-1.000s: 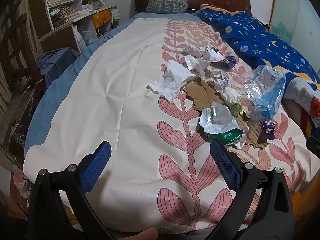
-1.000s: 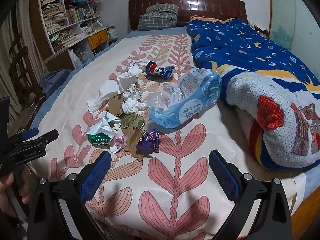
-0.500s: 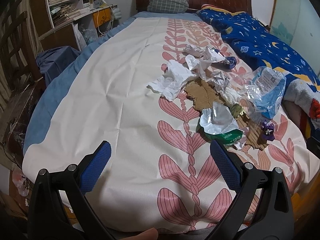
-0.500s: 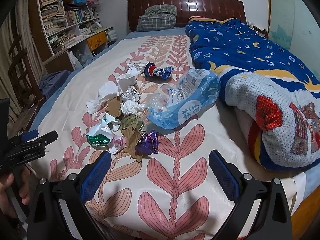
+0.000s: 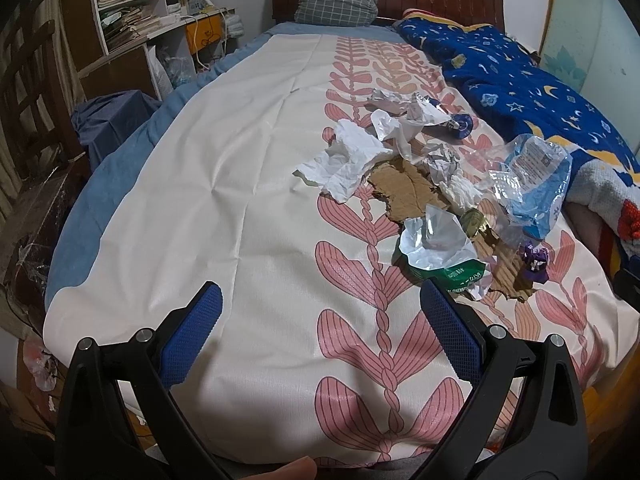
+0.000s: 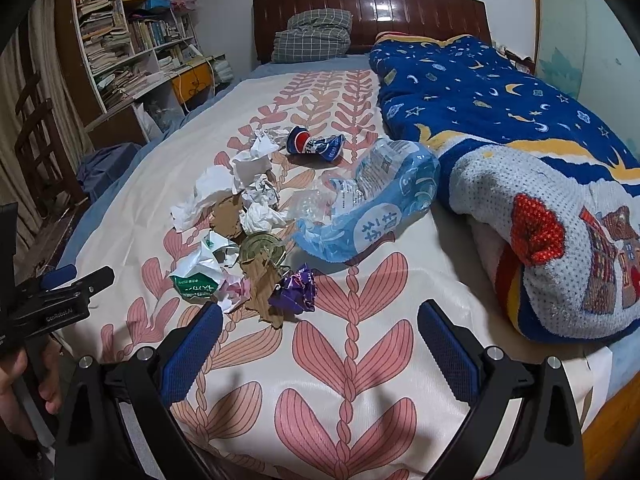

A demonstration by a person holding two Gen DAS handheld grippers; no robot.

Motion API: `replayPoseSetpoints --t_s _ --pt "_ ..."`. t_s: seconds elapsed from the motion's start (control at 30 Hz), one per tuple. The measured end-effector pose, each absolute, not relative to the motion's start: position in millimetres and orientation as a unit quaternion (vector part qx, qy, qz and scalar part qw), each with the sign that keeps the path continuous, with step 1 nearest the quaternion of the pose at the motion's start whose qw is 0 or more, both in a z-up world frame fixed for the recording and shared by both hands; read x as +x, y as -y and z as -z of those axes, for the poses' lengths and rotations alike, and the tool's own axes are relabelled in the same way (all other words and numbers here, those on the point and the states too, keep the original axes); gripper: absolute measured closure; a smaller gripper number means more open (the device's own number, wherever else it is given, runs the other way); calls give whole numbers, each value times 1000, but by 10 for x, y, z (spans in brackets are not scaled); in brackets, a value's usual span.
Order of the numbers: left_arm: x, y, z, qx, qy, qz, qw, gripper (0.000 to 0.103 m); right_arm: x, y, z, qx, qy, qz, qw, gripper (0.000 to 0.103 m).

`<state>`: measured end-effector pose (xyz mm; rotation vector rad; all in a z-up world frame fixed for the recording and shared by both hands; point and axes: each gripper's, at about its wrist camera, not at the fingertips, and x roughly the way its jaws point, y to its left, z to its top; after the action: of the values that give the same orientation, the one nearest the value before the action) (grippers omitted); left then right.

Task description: Collect trash

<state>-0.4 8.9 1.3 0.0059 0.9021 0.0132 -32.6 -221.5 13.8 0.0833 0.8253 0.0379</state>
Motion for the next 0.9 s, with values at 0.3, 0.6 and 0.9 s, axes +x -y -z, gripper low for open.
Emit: replayPoseSetpoints --t_s 0.3,0.6,0.9 --pt "8 -95 -20 -1 -435 -8 900 5 -301 2228 -149 43 -399 -16 916 7" --pt "18 -121 -2 -3 -437 -9 900 5 316 2461 -152 49 -384 15 922 7" --pt "60 -134 16 -10 -442 -1 897 5 1317 2805 191 87 -424 75 898 19"
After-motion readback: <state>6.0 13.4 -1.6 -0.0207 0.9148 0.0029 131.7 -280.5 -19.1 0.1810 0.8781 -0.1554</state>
